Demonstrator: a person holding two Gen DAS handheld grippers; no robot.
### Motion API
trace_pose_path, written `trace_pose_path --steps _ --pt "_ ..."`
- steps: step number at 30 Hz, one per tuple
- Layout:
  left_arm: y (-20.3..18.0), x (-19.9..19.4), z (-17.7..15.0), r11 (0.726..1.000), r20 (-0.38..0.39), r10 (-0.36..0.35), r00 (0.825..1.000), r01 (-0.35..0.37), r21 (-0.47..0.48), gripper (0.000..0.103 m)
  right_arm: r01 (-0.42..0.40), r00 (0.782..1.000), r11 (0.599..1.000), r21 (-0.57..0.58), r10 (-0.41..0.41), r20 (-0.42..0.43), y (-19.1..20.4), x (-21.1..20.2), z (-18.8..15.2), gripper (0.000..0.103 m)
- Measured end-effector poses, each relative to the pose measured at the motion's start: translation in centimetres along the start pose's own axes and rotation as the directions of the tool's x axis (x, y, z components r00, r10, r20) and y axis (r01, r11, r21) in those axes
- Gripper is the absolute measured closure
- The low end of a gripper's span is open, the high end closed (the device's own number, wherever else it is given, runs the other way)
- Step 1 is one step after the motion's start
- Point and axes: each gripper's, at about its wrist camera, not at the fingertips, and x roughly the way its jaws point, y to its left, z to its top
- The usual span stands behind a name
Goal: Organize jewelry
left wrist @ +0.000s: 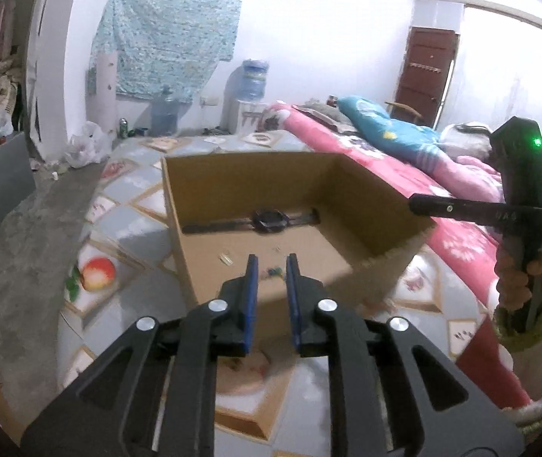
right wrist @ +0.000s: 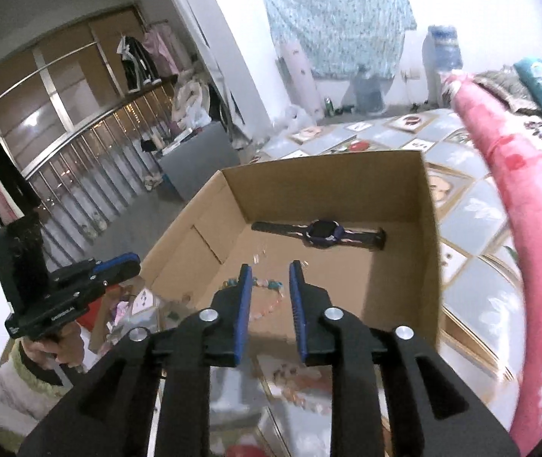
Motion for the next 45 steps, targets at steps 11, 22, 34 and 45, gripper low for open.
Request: trace_pose_path --steps 11,22,34,45 --pt "-3.0 2.4 -7.2 0.998 -0.129 -0.057 0.990 0.053 -0.033 0.087 0.072 0.990 0.997 0.008 -0.070 -0.121 0.4 1.4 -9.3 0.065" --pt "-6.5 6.0 -8.8 0.992 -0.194 0.002 0.981 0.022 0.121 0.087 0.229 0.947 0.917 -0.325 -0.288 -0.145 2.9 5.7 -10.4 0.065" --pt "-6.2 8.0 -9.1 0.993 -0.223 -0.037 0.974 0.062 0.105 0.087 0.212 0.928 0.846 -0.490 -0.331 -0.169 3.5 7.7 -10.6 0.093" --pt "-5.9 8.1 -9.4 0.994 -0.224 -0.061 0.973 0.080 0.076 0.087 0.200 0.976 0.975 -0.098 -0.207 -0.071 -2.8 0.6 -7.1 0.093"
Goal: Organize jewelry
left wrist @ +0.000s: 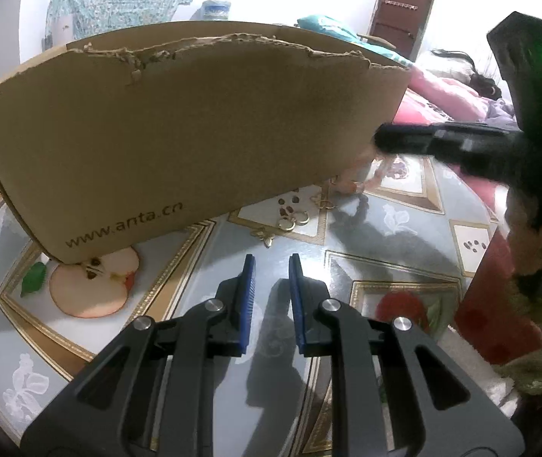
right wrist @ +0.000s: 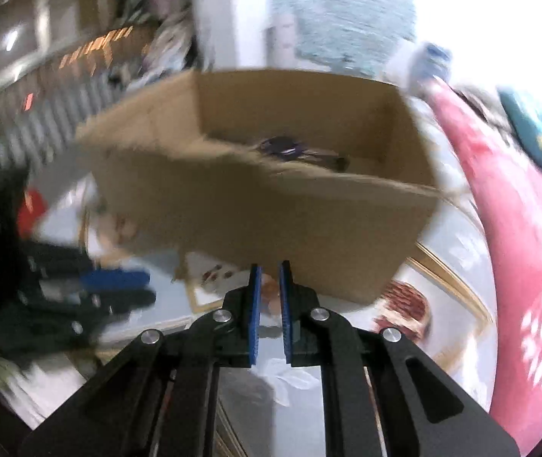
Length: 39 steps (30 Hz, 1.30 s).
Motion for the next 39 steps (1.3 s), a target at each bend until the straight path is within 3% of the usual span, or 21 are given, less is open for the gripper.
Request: trace_pose_path --steps 3,6,10,12,14,16,18,21,31,39 --pt "-0.5 0.3 0.1 1.000 -0.001 -0.002 1.000 0.002 0.003 0.087 -0.048 0.999 0.980 0.192 0.046 0.016 -3.9 -0.8 -0.8 0.093" --pt "-0.9 0.4 0.1 1.000 -0.004 -0.001 1.000 0.001 0.011 0.087 -0.067 0.998 0.935 0.347 0.066 0.014 -7.1 -0.7 -2.3 0.093" --pt "-0.9 0.4 0.3 1.000 -0.012 0.011 1.000 -0.011 0.016 0.087 -0.040 0.999 0.908 0.416 0.046 -0.004 -8.9 -0.4 -3.7 0.092" --pt "-1.1 0.6 0.5 1.000 -0.012 0.019 1.000 -0.019 0.020 0.087 0.012 1.000 0.914 0.405 -0.002 -0.026 -8.9 -0.4 -4.0 0.091" --pt "-1.4 0.7 0.8 0.999 -0.011 0.032 0.999 -0.032 0.027 0.087 0.066 0.998 0.926 0.372 -0.061 -0.027 -8.6 -1.0 -4.1 0.082" --pt "-1.5 0.7 0.9 0.999 -0.007 0.043 0.999 -0.042 0.034 0.087 0.098 0.994 0.933 0.345 -0.106 0.005 -8.4 -1.8 -4.1 0.069" --pt "-1.5 0.9 1.2 0.997 -0.007 0.065 0.998 -0.064 0.048 0.087 0.105 0.991 0.942 0.319 -0.125 0.042 -7.9 -2.8 -4.0 0.069" --pt "-1.4 1.4 1.6 0.994 -0.018 0.092 0.996 -0.091 0.053 0.087 0.063 0.994 0.955 0.288 -0.086 0.067 -7.0 -2.8 -3.9 0.069" --pt "-1.3 2.5 2.2 0.991 -0.019 0.100 0.995 -0.098 0.093 0.087 -0.055 0.998 0.979 0.197 0.048 0.041 -3.0 0.1 -3.6 0.069" --pt "-1.8 2.4 2.3 0.981 -0.023 0.120 0.993 -0.115 0.156 0.092 -0.096 0.995 0.984 0.152 0.092 0.033 -1.4 1.1 -3.2 0.069"
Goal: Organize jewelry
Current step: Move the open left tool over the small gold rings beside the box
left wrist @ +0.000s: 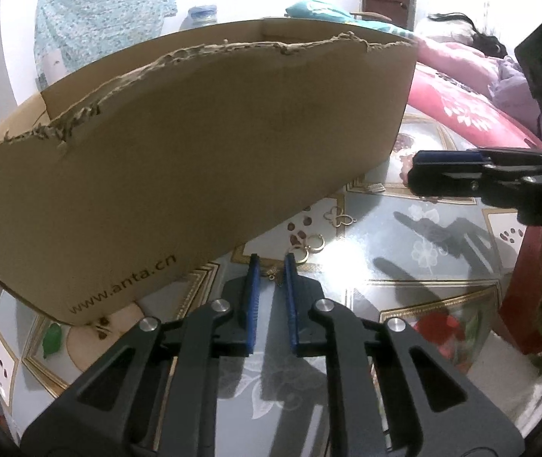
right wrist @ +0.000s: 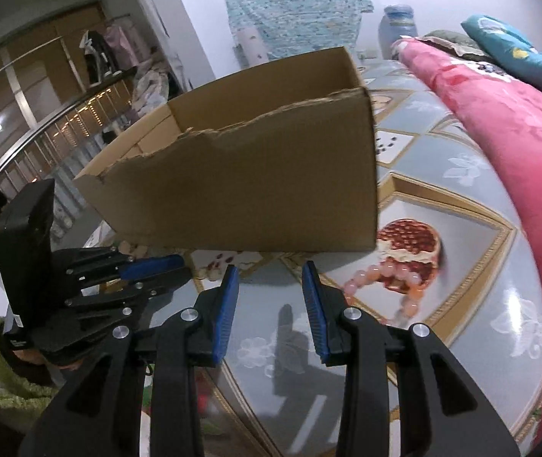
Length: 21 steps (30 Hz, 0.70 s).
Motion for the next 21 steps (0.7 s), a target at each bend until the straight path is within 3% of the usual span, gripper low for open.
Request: trace_pose_path --steps 1,2,21 --pt "0.1 0.0 0.0 1.000 0.000 0.001 1.000 -0.001 0.004 0.093 -0.007 1.000 1.000 0.000 0.007 -0.004 0.1 0.2 0.0 0.069" --pt "0.0 -0.1 -0.1 1.000 0.002 0.004 1.000 -0.004 0.013 0.103 -0.010 1.000 1.000 -0.003 0.010 -0.006 0.4 0.2 -0.1 0.069" --pt "0.6 -1.6 -1.8 0.999 0.017 -0.023 1.000 0.024 -0.049 0.103 -0.003 0.999 0.996 -0.089 -0.002 -0.045 2.6 1.4 0.1 0.069"
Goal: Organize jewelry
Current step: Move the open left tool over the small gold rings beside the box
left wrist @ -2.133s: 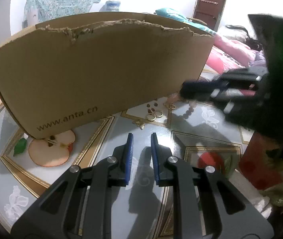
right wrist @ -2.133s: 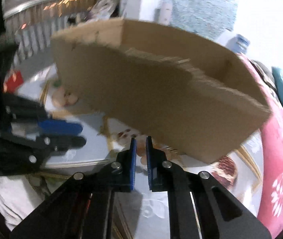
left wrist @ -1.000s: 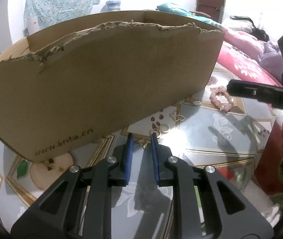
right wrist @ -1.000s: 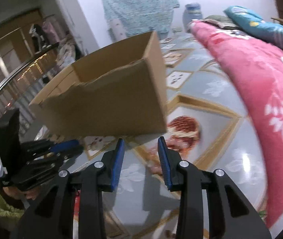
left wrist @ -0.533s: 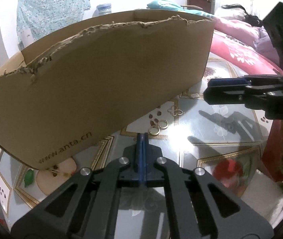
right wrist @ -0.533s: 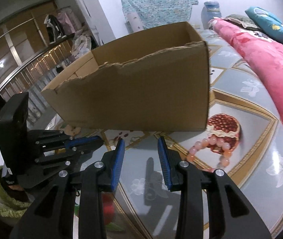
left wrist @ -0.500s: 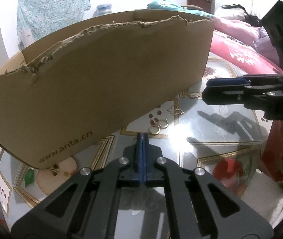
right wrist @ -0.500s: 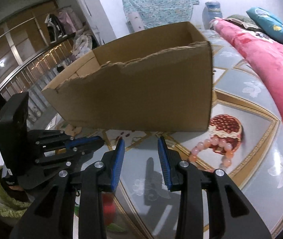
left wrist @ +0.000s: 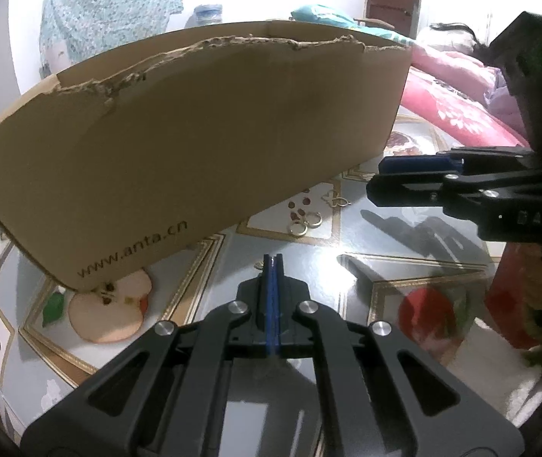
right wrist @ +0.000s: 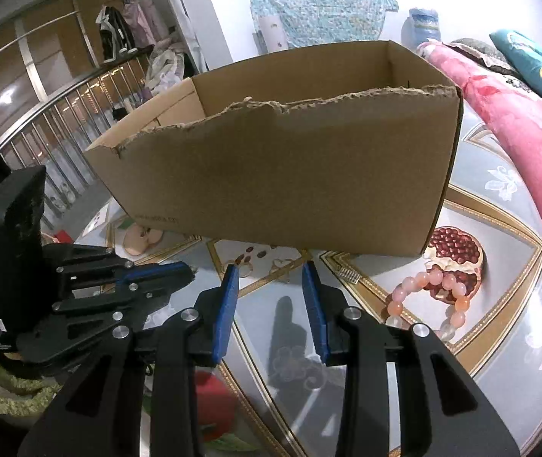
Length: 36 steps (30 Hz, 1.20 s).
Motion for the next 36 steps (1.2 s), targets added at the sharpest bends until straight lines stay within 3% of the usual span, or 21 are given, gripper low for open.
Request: trace_pose_path --steps 10,12,14,16,19,23,27,34,36 --pt "0.4 -1.2 0.0 1.000 0.037 -0.016 0.999 0.016 -0.017 0.103 0.000 1.000 1.000 -0.003 0.000 -0.009 0.3 0.3 0.1 0.069" --pt "0.2 -1.2 0.2 1.000 0.031 -0.013 0.999 0.013 -0.018 0.097 -0.006 1.000 1.000 0.003 0.006 -0.010 0.3 0.4 0.0 0.069" --pt "0.1 -1.1 0.3 1.000 0.029 -0.006 1.000 0.007 -0.027 0.072 -0.008 1.000 1.000 0.003 0.008 -0.009 0.4 0.4 0.0 0.069" --pt "0.1 -0.8 0.5 1.000 0.026 -0.005 1.000 0.006 -0.030 0.070 -0.008 1.000 1.000 0.003 0.008 -0.008 0.5 0.4 0.0 0.069" --pt "0.0 0.2 0.5 1.000 -0.010 0.008 1.000 -0.009 -0.026 0.070 -0.006 1.000 1.000 0.006 0.006 -0.006 0.4 0.3 -0.2 0.069" --pt "0.1 0.6 0.7 0.998 -0.032 0.049 0.998 -0.050 -0.029 0.088 -0.006 1.000 1.000 0.017 0.006 0.000 0.0 0.1 -0.2 0.069" --pt "-0.1 0.8 0.9 0.997 -0.055 0.073 0.996 -0.074 -0.007 0.096 -0.009 1.000 1.000 0.027 0.009 0.006 -0.1 0.0 -0.3 0.069" --pt "-0.5 0.6 1.0 0.996 -0.061 0.087 0.994 -0.087 0.002 0.097 -0.013 1.000 0.999 0.034 0.013 0.021 -0.3 -0.3 -0.3 0.069" --pt "-0.7 0.5 1.0 0.995 -0.057 0.096 0.994 -0.096 0.013 0.103 -0.013 1.000 0.999 0.036 0.012 0.024 -0.4 -0.3 -0.3 0.069"
